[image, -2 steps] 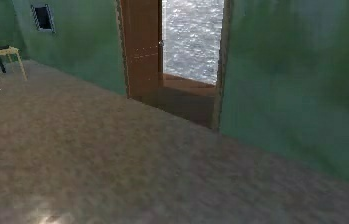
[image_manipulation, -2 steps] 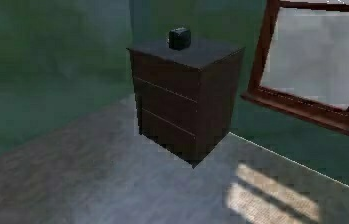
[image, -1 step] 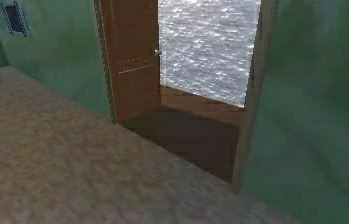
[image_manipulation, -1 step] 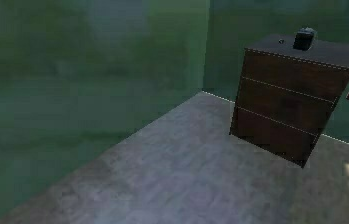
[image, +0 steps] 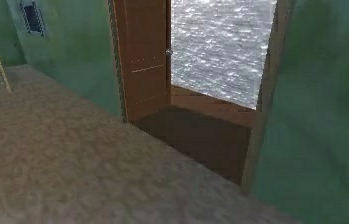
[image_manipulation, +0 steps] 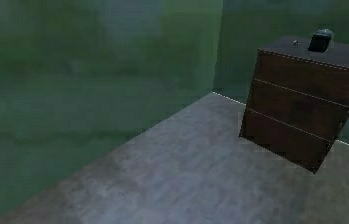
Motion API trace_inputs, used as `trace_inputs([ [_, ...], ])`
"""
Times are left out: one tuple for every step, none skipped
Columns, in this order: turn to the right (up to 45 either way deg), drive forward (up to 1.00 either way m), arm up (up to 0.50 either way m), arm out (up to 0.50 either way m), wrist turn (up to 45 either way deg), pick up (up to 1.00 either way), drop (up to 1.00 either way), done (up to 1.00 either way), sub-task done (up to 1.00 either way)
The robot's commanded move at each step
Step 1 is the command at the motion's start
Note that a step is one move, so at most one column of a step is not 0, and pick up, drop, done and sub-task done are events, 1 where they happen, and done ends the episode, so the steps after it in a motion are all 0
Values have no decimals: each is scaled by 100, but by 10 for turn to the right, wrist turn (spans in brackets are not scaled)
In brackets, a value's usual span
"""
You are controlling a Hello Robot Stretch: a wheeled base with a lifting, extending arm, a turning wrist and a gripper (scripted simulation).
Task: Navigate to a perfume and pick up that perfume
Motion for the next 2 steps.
trace_inputs([
  [0,100,0,0,0,0,0,0,0],
  [0,65,0,0,0,0,0,0,0],
])
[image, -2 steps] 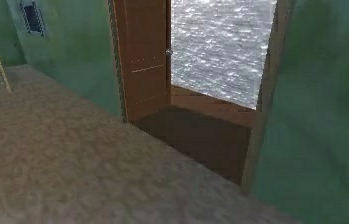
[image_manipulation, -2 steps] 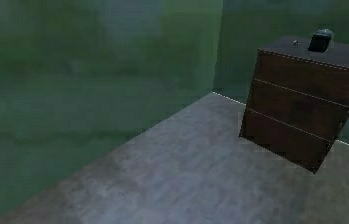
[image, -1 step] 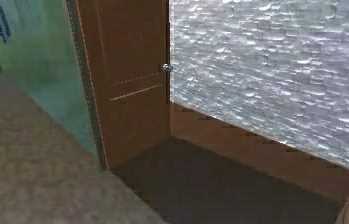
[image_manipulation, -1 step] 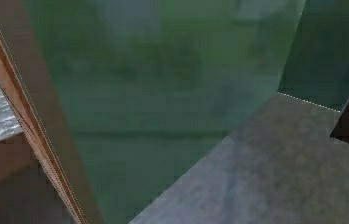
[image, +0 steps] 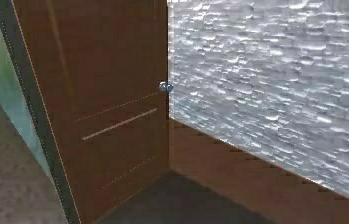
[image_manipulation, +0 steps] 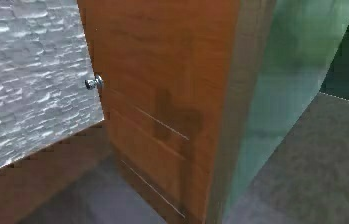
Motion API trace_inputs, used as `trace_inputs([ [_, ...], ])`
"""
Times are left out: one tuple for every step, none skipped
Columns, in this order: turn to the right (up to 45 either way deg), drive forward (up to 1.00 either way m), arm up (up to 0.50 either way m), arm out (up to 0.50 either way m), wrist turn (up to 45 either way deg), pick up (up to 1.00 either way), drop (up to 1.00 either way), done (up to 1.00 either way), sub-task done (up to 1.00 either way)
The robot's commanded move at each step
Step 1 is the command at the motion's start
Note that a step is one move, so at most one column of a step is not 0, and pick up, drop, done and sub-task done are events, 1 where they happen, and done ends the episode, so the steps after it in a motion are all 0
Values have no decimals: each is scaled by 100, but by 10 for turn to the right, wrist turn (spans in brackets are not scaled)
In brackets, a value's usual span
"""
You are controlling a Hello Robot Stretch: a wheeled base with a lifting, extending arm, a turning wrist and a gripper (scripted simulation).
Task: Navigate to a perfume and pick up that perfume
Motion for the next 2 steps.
trace_inputs([
  [390,0,0,0,0,0,0,0,0],
  [30,0,0,0,0,0,0,0,0],
])
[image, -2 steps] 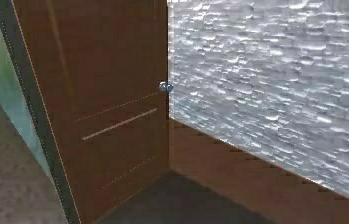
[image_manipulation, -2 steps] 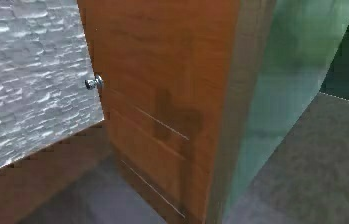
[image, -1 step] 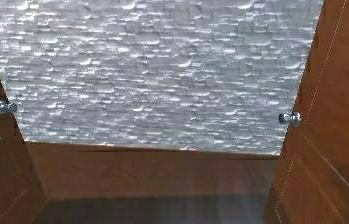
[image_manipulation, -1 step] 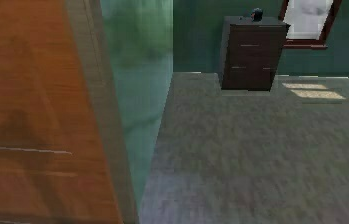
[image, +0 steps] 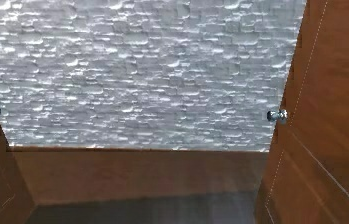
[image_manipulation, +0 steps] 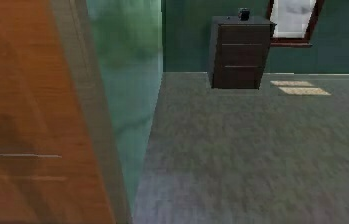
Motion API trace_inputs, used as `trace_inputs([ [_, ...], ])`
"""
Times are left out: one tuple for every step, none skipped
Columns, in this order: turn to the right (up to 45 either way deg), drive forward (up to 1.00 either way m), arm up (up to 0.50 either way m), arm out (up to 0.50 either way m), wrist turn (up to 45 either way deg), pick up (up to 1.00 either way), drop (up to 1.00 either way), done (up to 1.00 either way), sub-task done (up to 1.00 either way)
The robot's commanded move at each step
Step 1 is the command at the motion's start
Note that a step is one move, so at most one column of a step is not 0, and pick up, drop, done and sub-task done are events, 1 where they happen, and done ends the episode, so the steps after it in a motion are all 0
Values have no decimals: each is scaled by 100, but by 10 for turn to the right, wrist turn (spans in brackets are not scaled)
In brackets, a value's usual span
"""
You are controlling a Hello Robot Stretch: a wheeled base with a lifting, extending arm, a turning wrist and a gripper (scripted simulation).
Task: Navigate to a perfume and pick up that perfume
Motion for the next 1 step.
trace_inputs([
  [-450,0,0,0,0,0,0,0,0],
])
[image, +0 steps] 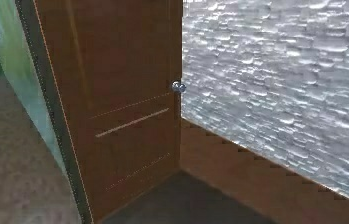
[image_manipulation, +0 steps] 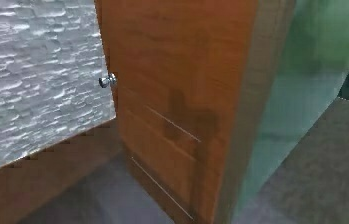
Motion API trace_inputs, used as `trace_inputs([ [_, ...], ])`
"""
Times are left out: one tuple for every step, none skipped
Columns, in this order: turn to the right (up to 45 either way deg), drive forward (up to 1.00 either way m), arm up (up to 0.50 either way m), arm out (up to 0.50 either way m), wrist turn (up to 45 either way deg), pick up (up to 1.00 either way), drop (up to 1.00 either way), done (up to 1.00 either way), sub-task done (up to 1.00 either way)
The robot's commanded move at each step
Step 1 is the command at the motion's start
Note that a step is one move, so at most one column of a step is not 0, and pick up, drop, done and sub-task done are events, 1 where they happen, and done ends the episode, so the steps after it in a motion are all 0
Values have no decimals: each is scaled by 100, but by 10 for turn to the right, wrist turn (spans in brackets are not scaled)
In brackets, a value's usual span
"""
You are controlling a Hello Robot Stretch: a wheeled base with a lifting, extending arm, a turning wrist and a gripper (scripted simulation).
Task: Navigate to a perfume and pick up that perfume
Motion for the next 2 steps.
trace_inputs([
  [-420,0,0,0,0,0,0,0,0],
  [0,15,0,0,0,0,0,0,0],
])
